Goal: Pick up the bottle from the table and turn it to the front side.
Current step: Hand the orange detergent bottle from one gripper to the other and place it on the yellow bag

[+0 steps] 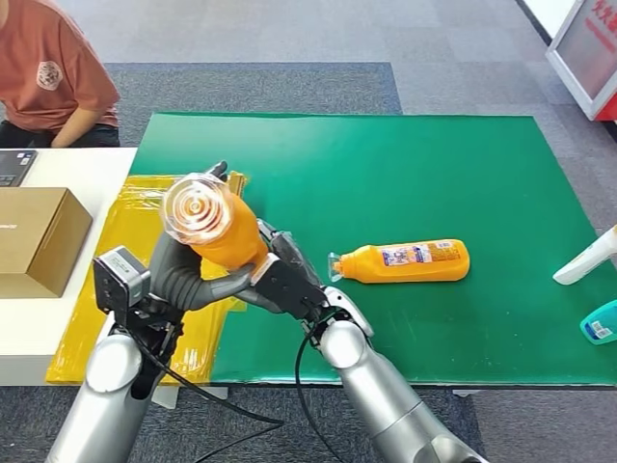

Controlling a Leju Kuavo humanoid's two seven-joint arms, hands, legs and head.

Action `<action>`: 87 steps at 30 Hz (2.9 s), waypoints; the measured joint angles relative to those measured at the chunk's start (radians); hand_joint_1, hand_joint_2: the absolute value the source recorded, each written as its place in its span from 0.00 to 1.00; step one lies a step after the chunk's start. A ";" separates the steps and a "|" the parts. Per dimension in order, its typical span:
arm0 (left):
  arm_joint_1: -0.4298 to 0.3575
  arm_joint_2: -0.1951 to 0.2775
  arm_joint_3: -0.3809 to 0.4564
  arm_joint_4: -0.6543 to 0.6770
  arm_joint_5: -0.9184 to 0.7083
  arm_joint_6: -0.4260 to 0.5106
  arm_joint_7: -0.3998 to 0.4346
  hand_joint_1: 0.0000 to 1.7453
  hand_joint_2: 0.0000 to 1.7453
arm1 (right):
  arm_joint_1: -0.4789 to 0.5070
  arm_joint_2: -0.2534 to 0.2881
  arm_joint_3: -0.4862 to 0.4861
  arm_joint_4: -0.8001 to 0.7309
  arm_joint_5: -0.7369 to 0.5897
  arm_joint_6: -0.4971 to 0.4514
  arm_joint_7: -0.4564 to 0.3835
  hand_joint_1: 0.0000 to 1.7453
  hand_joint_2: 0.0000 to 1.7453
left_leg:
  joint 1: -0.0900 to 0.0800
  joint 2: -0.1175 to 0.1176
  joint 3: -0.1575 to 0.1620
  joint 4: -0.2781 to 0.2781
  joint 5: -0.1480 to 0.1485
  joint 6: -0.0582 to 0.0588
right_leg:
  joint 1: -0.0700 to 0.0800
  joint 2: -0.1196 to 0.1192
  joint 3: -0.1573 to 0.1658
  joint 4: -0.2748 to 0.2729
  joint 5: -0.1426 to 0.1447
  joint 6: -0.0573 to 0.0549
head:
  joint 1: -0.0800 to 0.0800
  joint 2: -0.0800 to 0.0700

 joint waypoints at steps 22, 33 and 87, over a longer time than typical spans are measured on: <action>-0.005 0.023 -0.027 -0.001 -0.007 0.023 0.011 1.00 1.00 | -0.010 0.000 -0.012 0.037 0.004 -0.005 -0.010 1.00 1.00 | 0.000 0.000 0.000 0.000 0.000 0.000 | 0.000 0.000 0.000 0.000 0.000 0.000 | 0.000 0.000; 0.001 0.027 -0.023 -0.001 -0.013 0.079 0.014 1.00 1.00 | -0.012 0.000 -0.015 0.044 -0.002 -0.014 0.014 0.00 1.00 | 0.000 0.000 0.000 0.000 0.000 0.000 | 0.000 0.000 0.000 0.000 0.000 0.000 | 0.000 0.000; -0.260 0.106 0.157 0.766 -1.357 0.461 0.226 1.00 1.00 | 0.053 -0.101 -0.070 -0.353 -0.055 -0.049 0.079 0.00 1.00 | 0.000 0.000 -0.001 0.000 0.002 -0.001 | 0.000 0.000 -0.001 0.001 0.001 -0.001 | 0.000 0.000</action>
